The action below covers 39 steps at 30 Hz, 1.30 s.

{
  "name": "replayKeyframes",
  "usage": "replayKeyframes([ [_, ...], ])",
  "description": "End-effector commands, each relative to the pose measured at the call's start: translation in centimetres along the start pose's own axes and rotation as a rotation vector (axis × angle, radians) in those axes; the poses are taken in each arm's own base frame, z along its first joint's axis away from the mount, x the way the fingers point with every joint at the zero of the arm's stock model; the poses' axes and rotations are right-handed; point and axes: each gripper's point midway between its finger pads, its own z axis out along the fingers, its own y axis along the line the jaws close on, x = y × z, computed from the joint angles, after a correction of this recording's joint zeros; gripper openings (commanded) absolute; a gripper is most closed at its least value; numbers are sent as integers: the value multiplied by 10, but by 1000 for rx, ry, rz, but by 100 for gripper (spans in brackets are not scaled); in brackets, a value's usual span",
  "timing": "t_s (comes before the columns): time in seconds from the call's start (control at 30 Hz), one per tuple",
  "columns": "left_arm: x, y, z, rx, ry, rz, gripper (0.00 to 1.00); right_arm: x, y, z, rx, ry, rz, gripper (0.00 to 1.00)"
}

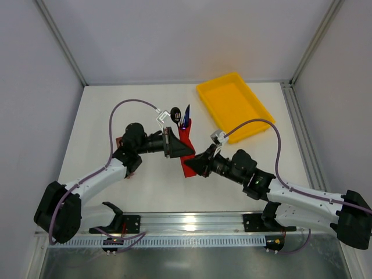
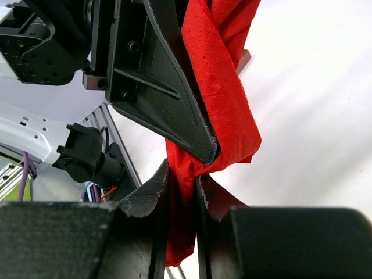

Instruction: Place the utensils on the paper napkin and roll it up

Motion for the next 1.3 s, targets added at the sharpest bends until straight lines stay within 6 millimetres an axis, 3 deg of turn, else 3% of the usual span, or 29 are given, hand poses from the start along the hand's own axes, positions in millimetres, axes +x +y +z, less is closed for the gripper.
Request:
replayKeyframes([
  [0.0, -25, -25, 0, 60, -40, 92, 16, -35, 19, -6, -75, -131, -32, 6],
  [0.17, -37, -30, 0, 42, -70, 111, 22, -44, 28, -7, -113, -154, -33, 4],
  [0.27, -44, -37, -1, 48, -85, 123, 7, -47, 34, -5, -136, -149, -42, 5],
  [0.33, -48, -42, -1, 51, -87, 129, 6, -50, 37, -3, -135, -135, -26, 23],
  [0.37, -47, -42, -1, 51, -84, 130, 5, -46, 35, -3, -127, -115, -20, 37],
  [0.53, -44, -40, -4, 32, -77, 139, 3, -50, 43, -9, -166, -142, 29, 47],
  [0.73, -40, -42, -7, 35, -80, 148, 3, -53, 48, -9, -185, -146, 56, 47],
  [0.97, -43, -49, -8, 52, -90, 146, 3, -49, 52, -3, -220, -140, 69, 28],
  [1.27, -48, -53, -8, 65, -117, 154, 3, -50, 58, -4, -254, -141, 60, 36],
])
